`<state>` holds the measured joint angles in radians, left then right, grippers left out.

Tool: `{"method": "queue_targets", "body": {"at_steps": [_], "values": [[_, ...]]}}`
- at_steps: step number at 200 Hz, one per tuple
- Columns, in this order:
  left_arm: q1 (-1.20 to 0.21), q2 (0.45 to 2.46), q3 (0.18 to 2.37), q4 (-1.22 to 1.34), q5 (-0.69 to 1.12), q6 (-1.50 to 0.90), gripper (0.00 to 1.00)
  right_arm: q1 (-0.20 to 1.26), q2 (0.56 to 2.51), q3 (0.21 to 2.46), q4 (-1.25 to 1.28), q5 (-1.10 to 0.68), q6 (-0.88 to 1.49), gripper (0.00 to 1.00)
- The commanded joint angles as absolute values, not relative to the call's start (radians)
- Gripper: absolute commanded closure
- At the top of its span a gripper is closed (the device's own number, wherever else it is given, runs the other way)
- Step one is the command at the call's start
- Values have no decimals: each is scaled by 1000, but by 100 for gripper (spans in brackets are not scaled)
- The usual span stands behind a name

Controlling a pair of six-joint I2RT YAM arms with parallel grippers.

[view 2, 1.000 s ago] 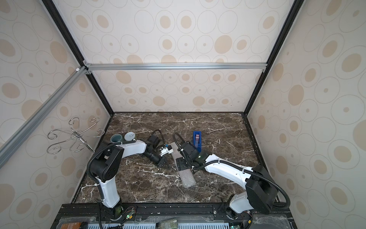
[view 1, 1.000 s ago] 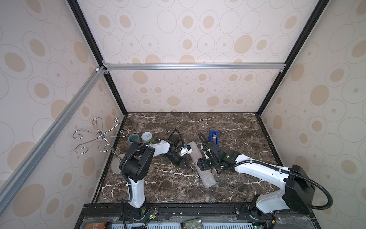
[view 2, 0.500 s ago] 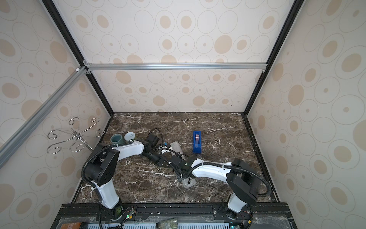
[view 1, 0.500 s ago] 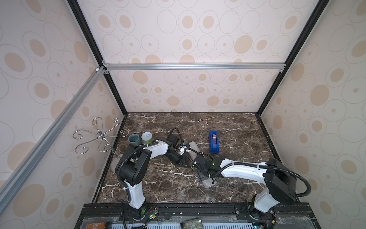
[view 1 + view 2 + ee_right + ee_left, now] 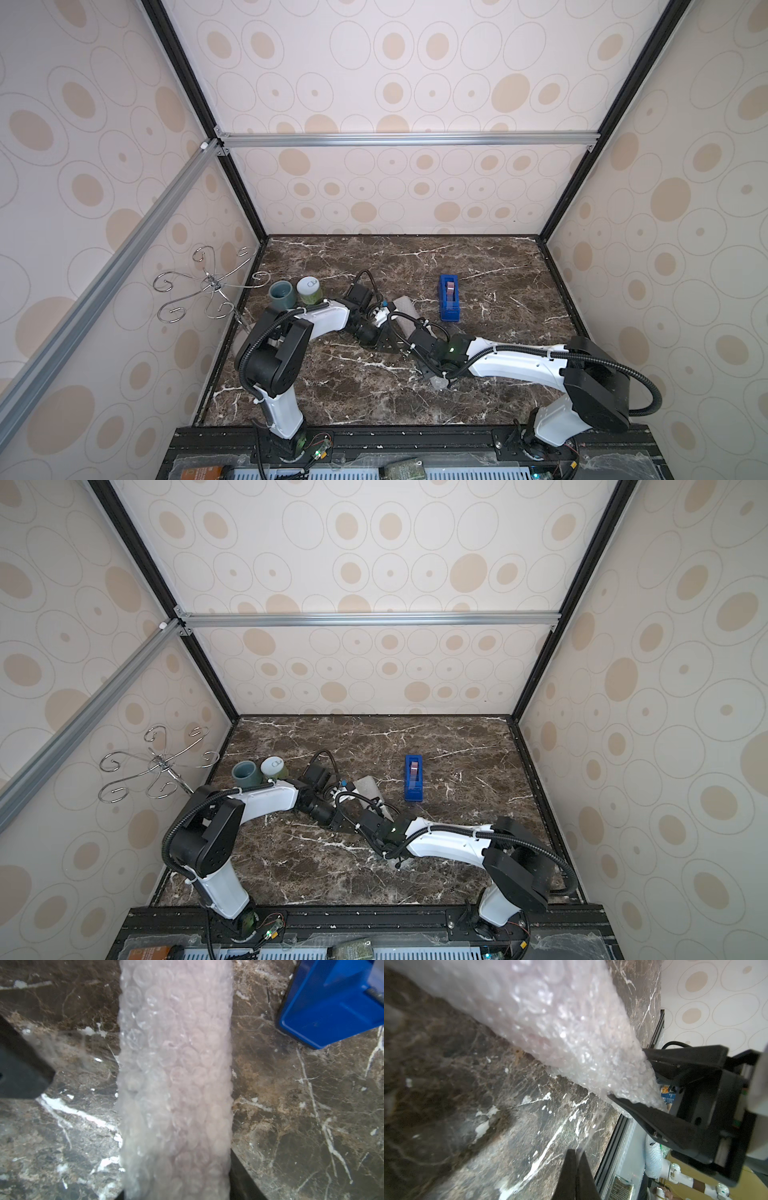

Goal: Wrap wine bottles in bubble wrap
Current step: Stick the tape on the bubble wrap.

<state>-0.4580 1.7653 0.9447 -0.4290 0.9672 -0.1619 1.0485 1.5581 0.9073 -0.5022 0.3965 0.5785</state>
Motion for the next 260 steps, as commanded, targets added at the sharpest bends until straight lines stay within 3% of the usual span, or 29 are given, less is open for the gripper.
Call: {"method": "queue_targets", "body": {"at_steps": [1, 149, 260], "values": [[-471, 1753, 911, -349, 997, -233, 100, 1039, 1563, 855, -495, 453, 587, 56], [-533, 1852, 873, -28, 883, -508, 100, 965, 1512, 676, -371, 365, 661, 60], [-589, 1955, 963, 26, 818, -635, 100, 856, 1470, 585, -345, 256, 663, 60]]}}
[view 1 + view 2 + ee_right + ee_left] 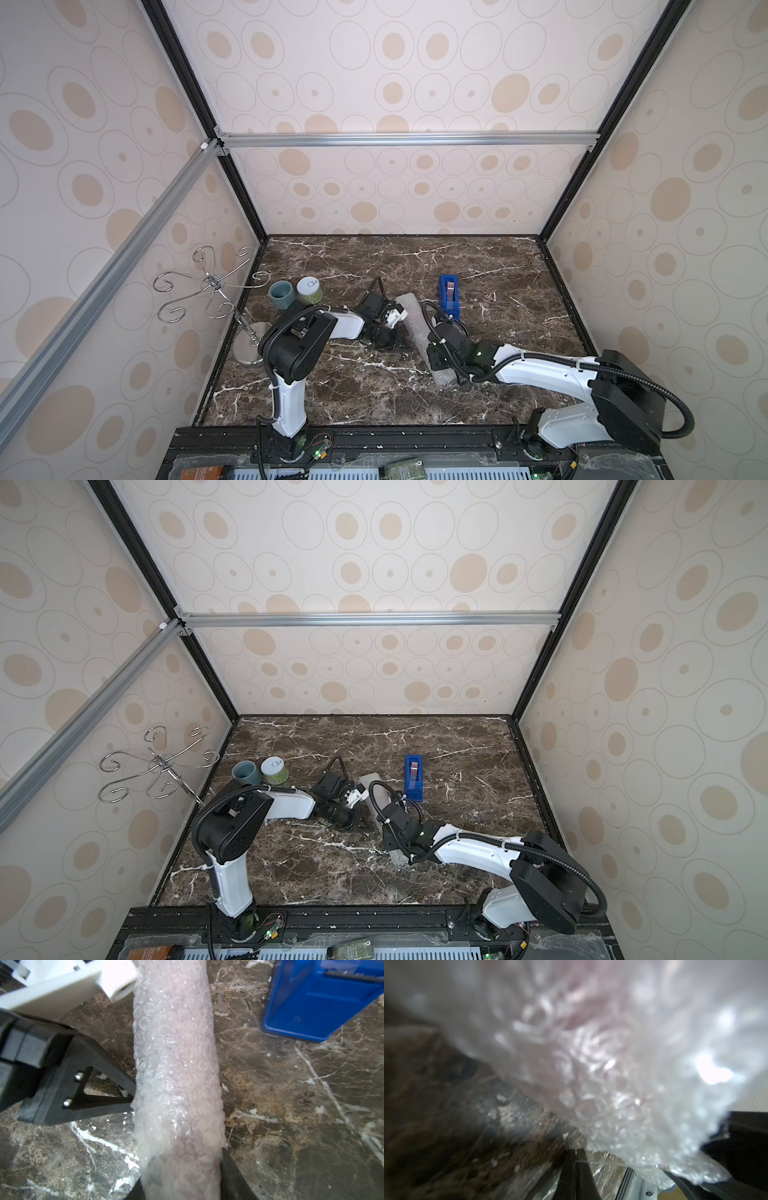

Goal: Wrap wine bottles in bubble wrap
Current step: Stick the tape on the bubble wrap.

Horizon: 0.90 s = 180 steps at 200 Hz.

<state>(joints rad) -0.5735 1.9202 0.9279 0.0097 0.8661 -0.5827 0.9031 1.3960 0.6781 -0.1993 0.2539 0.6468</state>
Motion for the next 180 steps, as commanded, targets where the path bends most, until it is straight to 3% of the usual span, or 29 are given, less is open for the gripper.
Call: {"method": "queue_targets", "body": {"at_steps": [1, 22, 44, 65, 125, 180], "values": [[-591, 1956, 964, 26, 817, -636, 100, 854, 1469, 584, -344, 254, 664, 60], [-601, 1968, 982, 44, 811, -660, 100, 840, 1448, 569, -345, 227, 659, 55], [-612, 1965, 1009, 43, 803, -671, 100, 840, 1373, 561, -361, 186, 621, 34], [-615, 1958, 1027, 30, 794, -671, 100, 840, 1259, 573, -393, 138, 572, 24], [-635, 1935, 1076, -4, 773, -667, 100, 826, 1036, 622, -475, 162, 527, 16], [-651, 1947, 1131, -23, 770, -662, 100, 798, 1248, 723, -482, 146, 450, 14]]}}
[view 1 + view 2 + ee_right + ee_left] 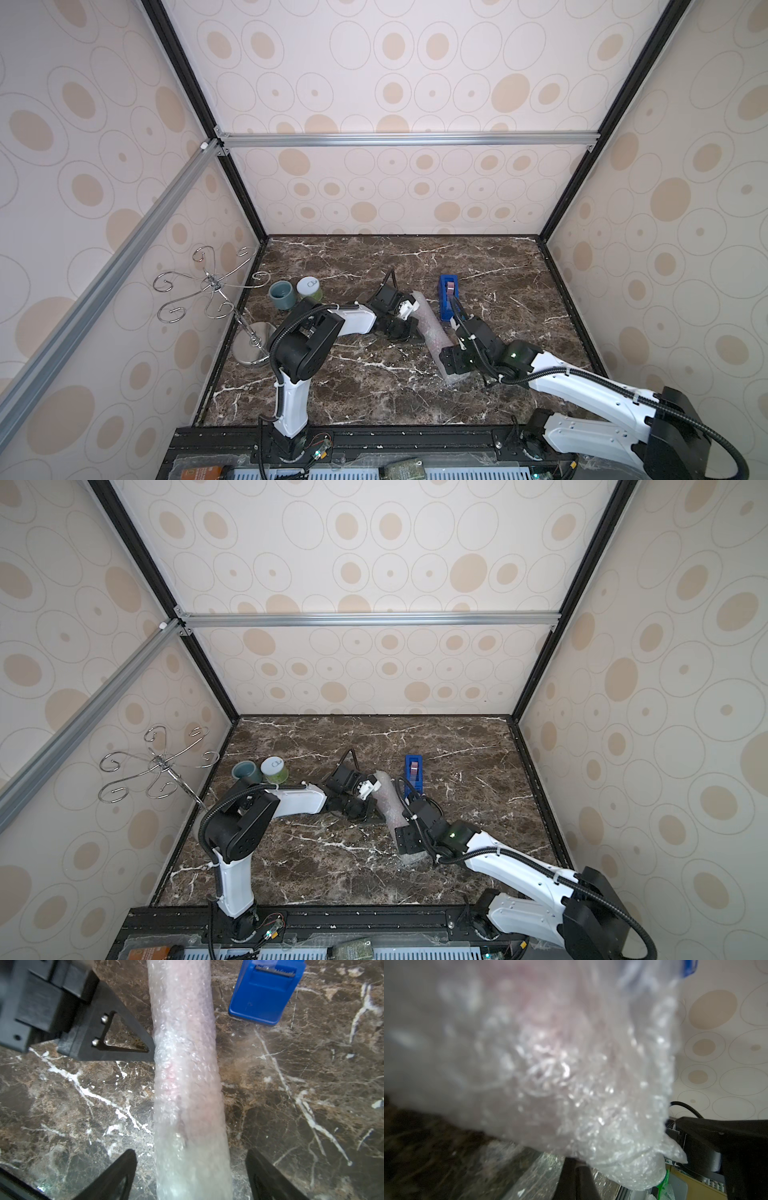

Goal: Wrap wine bottles in bubble wrap
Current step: Stick the tape on the bubble wrap.

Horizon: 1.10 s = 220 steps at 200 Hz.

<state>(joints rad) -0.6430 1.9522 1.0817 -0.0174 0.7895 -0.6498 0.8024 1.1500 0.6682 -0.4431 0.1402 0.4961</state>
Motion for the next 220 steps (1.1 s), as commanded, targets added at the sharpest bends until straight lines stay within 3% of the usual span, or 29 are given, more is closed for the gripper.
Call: {"method": "queue_targets", "body": {"at_steps": [1, 26, 53, 82, 130, 220], "values": [[-651, 1947, 1133, -23, 770, -662, 100, 799, 1254, 724, -483, 145, 449, 14], [-659, 1946, 1156, -40, 767, -657, 100, 798, 1368, 790, -504, 164, 435, 16], [-662, 1935, 1180, -81, 767, -639, 100, 798, 1427, 809, -512, 229, 429, 30], [-662, 1925, 1215, -175, 767, -586, 100, 799, 1417, 773, -491, 266, 419, 46], [-661, 1918, 1247, -274, 802, -532, 100, 798, 1361, 677, -418, 298, 355, 57], [-642, 1915, 1227, -350, 869, -480, 100, 801, 1405, 676, -407, 300, 337, 60]]}}
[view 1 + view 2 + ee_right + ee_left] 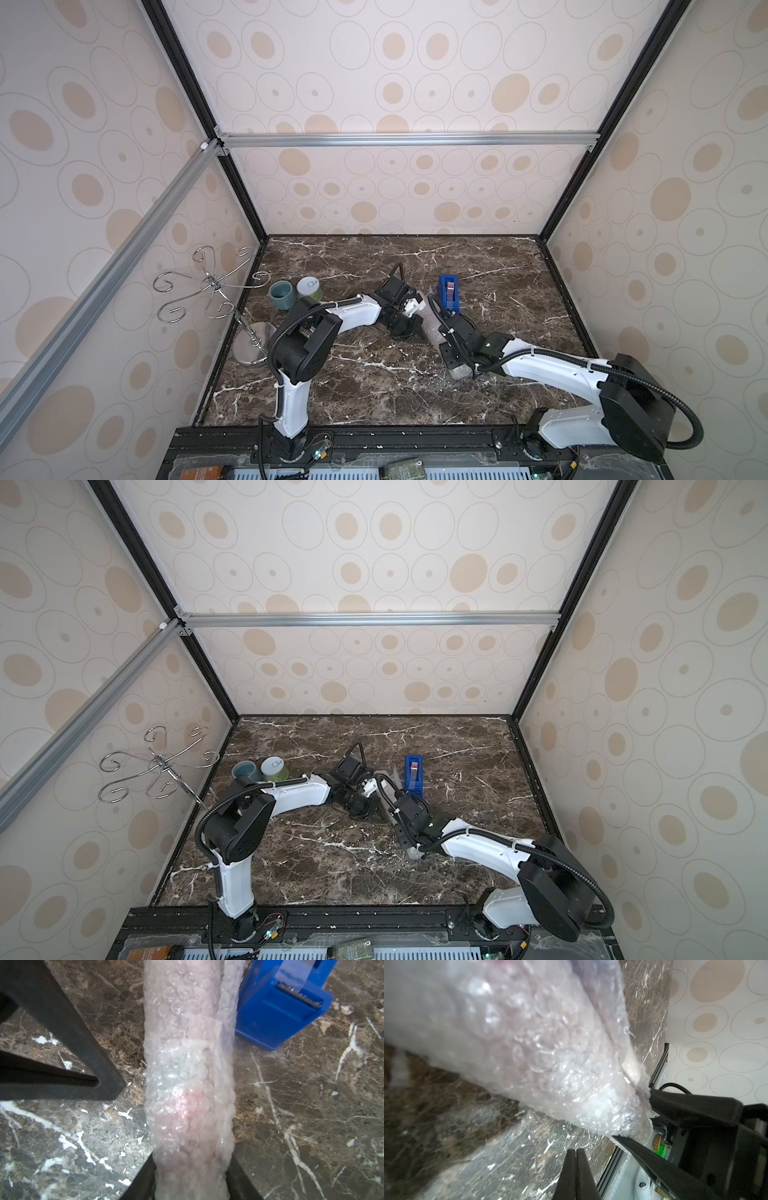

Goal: Wrap wine bottles in bubble wrap
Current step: Stick the tape on the bubble wrap.

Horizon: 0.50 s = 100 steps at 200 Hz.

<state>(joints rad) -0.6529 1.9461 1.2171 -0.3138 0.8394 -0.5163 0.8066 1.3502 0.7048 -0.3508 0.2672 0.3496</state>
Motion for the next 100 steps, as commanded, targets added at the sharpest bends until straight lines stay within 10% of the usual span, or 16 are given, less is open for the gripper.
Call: {"method": "queue_targets", "body": {"at_steps": [1, 53, 100], "values": [[-641, 1915, 1226, -349, 869, -480, 100, 801, 1405, 675, -407, 301, 336, 60], [-615, 1880, 1200, -302, 849, -496, 100, 807, 1409, 676, -397, 274, 313, 61], [-589, 1765, 1030, 18, 857, -725, 75, 818, 1398, 665, -373, 225, 282, 60]]}}
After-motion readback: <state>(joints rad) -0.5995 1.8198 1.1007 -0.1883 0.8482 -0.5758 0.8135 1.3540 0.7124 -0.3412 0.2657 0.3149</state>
